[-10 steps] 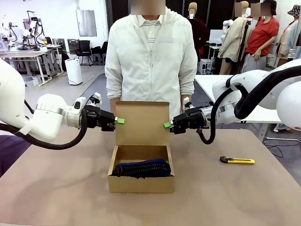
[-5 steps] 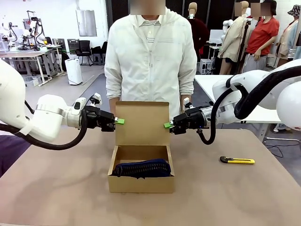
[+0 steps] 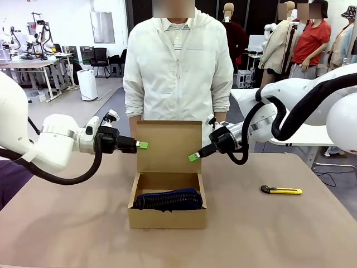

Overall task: Pack the items into the box.
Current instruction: Close the Mailer Box.

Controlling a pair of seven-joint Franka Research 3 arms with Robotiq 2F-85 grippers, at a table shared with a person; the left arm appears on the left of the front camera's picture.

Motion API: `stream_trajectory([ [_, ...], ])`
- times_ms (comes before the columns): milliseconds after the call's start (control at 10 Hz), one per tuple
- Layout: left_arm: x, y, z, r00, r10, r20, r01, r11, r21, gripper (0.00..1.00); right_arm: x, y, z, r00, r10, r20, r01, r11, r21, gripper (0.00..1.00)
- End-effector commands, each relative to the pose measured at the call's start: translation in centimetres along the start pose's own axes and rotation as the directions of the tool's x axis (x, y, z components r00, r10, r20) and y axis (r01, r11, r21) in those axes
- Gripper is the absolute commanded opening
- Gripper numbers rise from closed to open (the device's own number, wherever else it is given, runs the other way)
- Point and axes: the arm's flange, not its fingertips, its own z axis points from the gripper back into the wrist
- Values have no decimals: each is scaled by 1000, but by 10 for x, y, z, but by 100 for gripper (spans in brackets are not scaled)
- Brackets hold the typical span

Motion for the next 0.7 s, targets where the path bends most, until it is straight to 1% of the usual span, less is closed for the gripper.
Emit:
stream_trajectory([
  [0, -19, -24, 2, 990, -139, 40, 139, 990, 6, 54, -15, 26, -10, 987, 158, 15, -156, 985, -67, 56],
  [200, -28, -37, 5, 963, -264, 46, 266, 963, -50, 54, -21, 45, -13, 948, 314, 57, -302, 940, -157, 56],
  [300, -32, -45, 6, 940, -335, 60, 338, 940, -48, 54, -25, 59, -15, 906, 417, 74, -398, 898, -186, 56],
  [400, -35, -49, 6, 929, -363, 71, 366, 930, -36, 54, -30, 73, -21, 857, 509, 84, -487, 852, -192, 56],
  [600, -41, -52, 7, 923, -374, 84, 379, 924, -51, 54, -50, 102, -31, 743, 664, 85, -638, 740, -212, 56],
])
